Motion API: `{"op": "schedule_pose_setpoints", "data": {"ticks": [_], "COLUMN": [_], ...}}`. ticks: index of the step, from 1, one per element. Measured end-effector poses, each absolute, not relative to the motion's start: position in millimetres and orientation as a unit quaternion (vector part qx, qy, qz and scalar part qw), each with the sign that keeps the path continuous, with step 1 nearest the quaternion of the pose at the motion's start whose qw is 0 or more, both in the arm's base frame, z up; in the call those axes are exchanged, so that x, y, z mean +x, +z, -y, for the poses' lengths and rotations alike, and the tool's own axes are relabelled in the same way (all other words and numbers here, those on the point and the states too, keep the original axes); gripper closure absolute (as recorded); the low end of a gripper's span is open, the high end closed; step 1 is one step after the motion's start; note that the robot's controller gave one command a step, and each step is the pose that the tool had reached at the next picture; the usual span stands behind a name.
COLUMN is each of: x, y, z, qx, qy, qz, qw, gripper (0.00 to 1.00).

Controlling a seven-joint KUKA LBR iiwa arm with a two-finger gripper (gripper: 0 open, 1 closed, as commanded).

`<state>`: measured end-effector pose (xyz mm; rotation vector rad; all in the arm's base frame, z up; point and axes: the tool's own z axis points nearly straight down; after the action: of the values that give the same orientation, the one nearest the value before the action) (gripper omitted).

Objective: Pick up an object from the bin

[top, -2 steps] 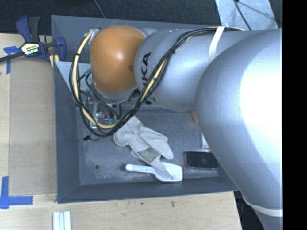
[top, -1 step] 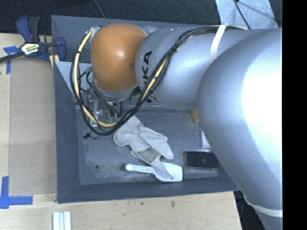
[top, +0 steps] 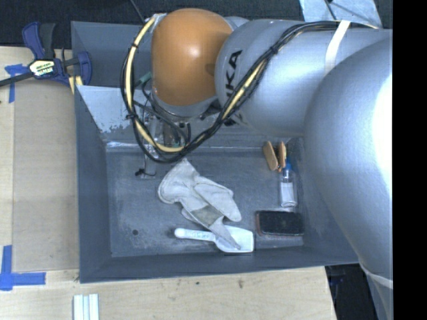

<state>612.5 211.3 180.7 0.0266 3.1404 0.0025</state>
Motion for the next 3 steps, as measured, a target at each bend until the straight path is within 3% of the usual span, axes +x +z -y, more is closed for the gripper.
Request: {"op": "schedule_pose_setpoints", "data": {"ticks": [1,2,3], "x": [613.7,621.9,610.6], "y": [182,131,102], "z": [-190,-157,-126], "qx": [0.018,0.035,-0.001], "qy": [0.001,0.001,0.0], "qz": [-1.0,-0.999,-1.0], "qw": [0.004,0.003,0.0], "gripper": [0.0,0.0,0.0]}}
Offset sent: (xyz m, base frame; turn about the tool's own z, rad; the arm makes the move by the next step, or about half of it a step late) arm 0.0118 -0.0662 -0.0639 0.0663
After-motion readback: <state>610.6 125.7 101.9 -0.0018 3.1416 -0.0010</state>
